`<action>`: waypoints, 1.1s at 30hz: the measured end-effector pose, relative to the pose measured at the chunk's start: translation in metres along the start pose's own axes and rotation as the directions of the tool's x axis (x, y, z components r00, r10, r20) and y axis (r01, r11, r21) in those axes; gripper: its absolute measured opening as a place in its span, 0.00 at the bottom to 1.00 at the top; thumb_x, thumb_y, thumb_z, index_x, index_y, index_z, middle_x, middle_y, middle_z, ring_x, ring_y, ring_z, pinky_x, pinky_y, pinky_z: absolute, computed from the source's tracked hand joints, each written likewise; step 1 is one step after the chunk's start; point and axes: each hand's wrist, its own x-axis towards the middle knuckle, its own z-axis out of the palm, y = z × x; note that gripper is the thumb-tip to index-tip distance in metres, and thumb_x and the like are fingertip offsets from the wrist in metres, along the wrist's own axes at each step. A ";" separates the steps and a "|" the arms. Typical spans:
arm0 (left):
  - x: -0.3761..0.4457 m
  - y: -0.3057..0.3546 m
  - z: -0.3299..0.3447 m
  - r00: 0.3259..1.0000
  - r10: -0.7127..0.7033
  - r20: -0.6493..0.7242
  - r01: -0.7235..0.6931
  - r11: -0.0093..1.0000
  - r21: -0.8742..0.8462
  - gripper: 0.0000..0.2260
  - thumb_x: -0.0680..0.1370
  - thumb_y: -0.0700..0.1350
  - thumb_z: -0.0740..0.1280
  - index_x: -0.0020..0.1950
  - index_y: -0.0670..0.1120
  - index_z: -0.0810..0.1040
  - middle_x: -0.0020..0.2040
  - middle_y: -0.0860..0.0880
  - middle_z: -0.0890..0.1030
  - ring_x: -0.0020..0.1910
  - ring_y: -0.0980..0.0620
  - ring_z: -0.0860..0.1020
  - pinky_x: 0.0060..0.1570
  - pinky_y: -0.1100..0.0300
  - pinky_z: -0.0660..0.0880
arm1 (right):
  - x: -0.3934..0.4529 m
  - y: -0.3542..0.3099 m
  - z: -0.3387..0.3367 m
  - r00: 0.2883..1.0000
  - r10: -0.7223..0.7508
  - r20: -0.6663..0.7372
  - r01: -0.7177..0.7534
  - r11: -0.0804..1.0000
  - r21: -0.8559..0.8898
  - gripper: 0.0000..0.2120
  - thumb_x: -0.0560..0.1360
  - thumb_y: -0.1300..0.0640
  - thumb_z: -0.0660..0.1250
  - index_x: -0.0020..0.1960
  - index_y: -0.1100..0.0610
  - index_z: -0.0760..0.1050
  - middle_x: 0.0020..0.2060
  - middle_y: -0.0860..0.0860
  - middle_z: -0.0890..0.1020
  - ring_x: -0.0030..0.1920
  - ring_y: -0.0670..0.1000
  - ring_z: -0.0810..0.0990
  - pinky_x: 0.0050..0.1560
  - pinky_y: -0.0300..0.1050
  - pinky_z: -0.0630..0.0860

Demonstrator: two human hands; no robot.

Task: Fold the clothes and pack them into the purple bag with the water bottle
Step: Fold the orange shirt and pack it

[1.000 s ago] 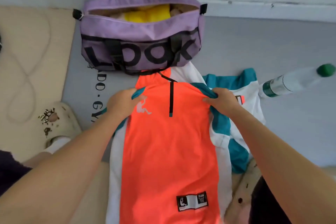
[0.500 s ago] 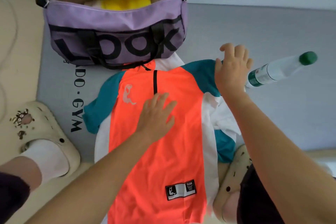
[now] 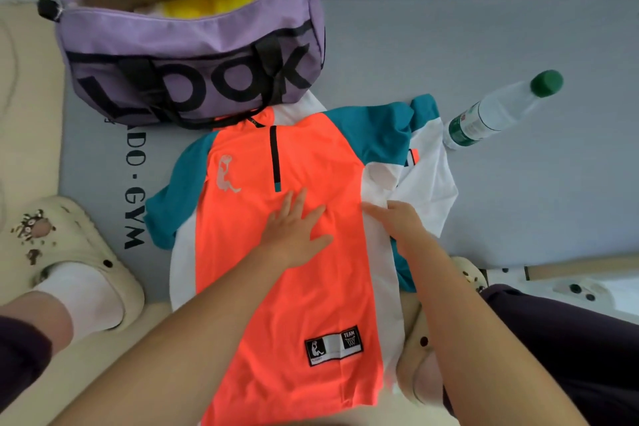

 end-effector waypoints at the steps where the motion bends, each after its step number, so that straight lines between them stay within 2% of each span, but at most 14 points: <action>1: 0.000 0.000 -0.001 1.000 -0.001 0.008 0.001 1.000 0.000 0.32 0.77 0.66 0.58 0.78 0.61 0.53 0.80 0.49 0.37 0.79 0.46 0.38 0.75 0.45 0.50 | -0.001 0.001 -0.002 0.999 -0.040 -0.015 0.041 0.996 0.078 0.23 0.71 0.47 0.73 0.43 0.69 0.73 0.39 0.68 0.74 0.39 0.57 0.75 0.40 0.49 0.70; 6: 0.000 -0.002 -0.003 1.000 0.012 0.009 -0.012 1.000 -0.026 0.31 0.77 0.67 0.58 0.78 0.62 0.54 0.80 0.51 0.39 0.79 0.48 0.38 0.76 0.46 0.49 | -0.001 0.011 -0.013 0.953 -0.141 -0.267 0.184 0.972 0.146 0.16 0.73 0.52 0.72 0.37 0.57 0.67 0.31 0.49 0.69 0.34 0.49 0.68 0.34 0.41 0.66; 9: -0.003 -0.007 -0.009 0.998 0.042 -0.056 -0.050 0.987 -0.152 0.29 0.78 0.63 0.62 0.77 0.59 0.60 0.81 0.49 0.47 0.79 0.48 0.45 0.76 0.50 0.50 | -0.006 0.012 -0.001 0.867 -0.244 -0.435 0.223 0.970 -0.099 0.13 0.73 0.54 0.71 0.42 0.58 0.67 0.35 0.48 0.71 0.38 0.53 0.72 0.34 0.39 0.66; 11: -0.013 -0.018 -0.018 0.974 0.015 -0.227 -0.093 0.937 -0.337 0.23 0.78 0.54 0.66 0.73 0.52 0.71 0.77 0.44 0.62 0.77 0.46 0.58 0.75 0.55 0.55 | -0.014 0.004 0.014 0.736 -0.461 -0.496 0.344 0.885 -0.313 0.14 0.72 0.55 0.73 0.47 0.60 0.69 0.41 0.52 0.73 0.43 0.55 0.73 0.40 0.45 0.70; 13: -0.026 -0.040 -0.028 0.866 -0.149 -0.478 -0.084 0.898 -0.432 0.14 0.77 0.45 0.69 0.62 0.45 0.81 0.66 0.41 0.74 0.69 0.42 0.68 0.69 0.54 0.63 | -0.021 -0.007 0.038 0.601 -0.709 -0.369 0.503 0.694 -0.515 0.15 0.71 0.56 0.74 0.50 0.61 0.72 0.45 0.55 0.75 0.47 0.57 0.73 0.46 0.51 0.71; 15: -0.040 -0.070 -0.037 0.678 -0.404 -0.614 0.039 0.854 -0.519 0.09 0.75 0.41 0.69 0.54 0.43 0.82 0.58 0.42 0.77 0.62 0.41 0.71 0.63 0.54 0.66 | -0.025 -0.017 0.069 0.552 -0.823 -0.133 0.609 0.507 -0.610 0.18 0.70 0.54 0.74 0.55 0.61 0.74 0.50 0.57 0.76 0.51 0.60 0.75 0.49 0.55 0.73; 17: -0.050 -0.101 -0.044 0.518 -0.616 -0.594 0.187 0.759 -0.624 0.13 0.74 0.42 0.69 0.57 0.41 0.80 0.58 0.41 0.76 0.61 0.40 0.71 0.61 0.53 0.65 | -0.027 -0.026 0.103 0.566 -0.817 0.110 0.664 0.373 -0.648 0.24 0.72 0.47 0.71 0.64 0.57 0.74 0.61 0.57 0.76 0.62 0.61 0.73 0.58 0.57 0.72; 18: -0.053 -0.116 -0.046 0.477 -0.695 -0.539 0.250 0.694 -0.675 0.16 0.74 0.44 0.69 0.61 0.41 0.77 0.60 0.40 0.75 0.62 0.40 0.71 0.62 0.51 0.66 | -0.028 -0.028 0.120 0.578 -0.791 0.202 0.682 0.333 -0.651 0.27 0.74 0.44 0.68 0.68 0.55 0.72 0.67 0.57 0.73 0.68 0.60 0.69 0.63 0.57 0.69; 21: -0.060 -0.153 -0.044 0.464 -0.837 -0.288 0.367 0.478 -0.798 0.30 0.74 0.51 0.72 0.72 0.42 0.68 0.67 0.40 0.71 0.66 0.40 0.70 0.64 0.47 0.70 | -0.020 -0.023 0.155 0.631 -0.690 0.355 0.689 0.288 -0.665 0.29 0.77 0.37 0.59 0.75 0.45 0.63 0.78 0.52 0.58 0.78 0.55 0.54 0.73 0.55 0.56; 23: -0.060 -0.169 -0.039 0.501 -0.848 -0.176 0.404 0.408 -0.819 0.34 0.71 0.55 0.74 0.72 0.42 0.67 0.67 0.42 0.72 0.64 0.42 0.73 0.62 0.47 0.72 | -0.013 -0.014 0.162 0.659 -0.645 0.388 0.667 0.262 -0.698 0.29 0.78 0.37 0.58 0.76 0.43 0.60 0.79 0.50 0.51 0.79 0.54 0.48 0.74 0.58 0.52; 26: -0.052 -0.184 -0.037 0.594 -0.794 -0.130 0.414 0.440 -0.797 0.23 0.71 0.56 0.74 0.57 0.43 0.74 0.54 0.45 0.78 0.51 0.45 0.78 0.45 0.55 0.74 | -0.006 -0.005 0.161 0.658 -0.639 0.398 0.652 0.219 -0.726 0.28 0.78 0.38 0.58 0.76 0.43 0.59 0.79 0.49 0.49 0.79 0.55 0.46 0.74 0.61 0.53; 29: -0.045 -0.195 -0.042 0.659 -0.737 -0.153 0.388 0.507 -0.770 0.16 0.75 0.54 0.70 0.38 0.45 0.70 0.36 0.49 0.75 0.39 0.46 0.75 0.30 0.57 0.65 | -0.002 -0.006 0.158 0.664 -0.624 0.412 0.648 0.206 -0.733 0.28 0.78 0.38 0.57 0.76 0.42 0.59 0.79 0.48 0.49 0.79 0.54 0.47 0.74 0.60 0.55; 31: -0.047 -0.202 -0.052 0.613 -0.744 -0.264 0.343 0.552 -0.760 0.15 0.78 0.51 0.67 0.38 0.44 0.70 0.36 0.47 0.74 0.39 0.45 0.74 0.32 0.54 0.64 | 0.000 -0.007 0.156 0.672 -0.611 0.418 0.644 0.205 -0.737 0.28 0.78 0.37 0.56 0.76 0.41 0.59 0.79 0.47 0.49 0.79 0.53 0.46 0.74 0.59 0.54; 33: -0.053 -0.210 -0.065 0.469 -0.753 -0.461 0.235 0.610 -0.757 0.09 0.79 0.47 0.66 0.46 0.42 0.75 0.44 0.42 0.77 0.44 0.42 0.76 0.40 0.52 0.69 | 0.000 -0.007 0.156 0.676 -0.605 0.421 0.638 0.193 -0.745 0.28 0.78 0.38 0.56 0.76 0.41 0.57 0.79 0.47 0.48 0.79 0.53 0.45 0.74 0.59 0.53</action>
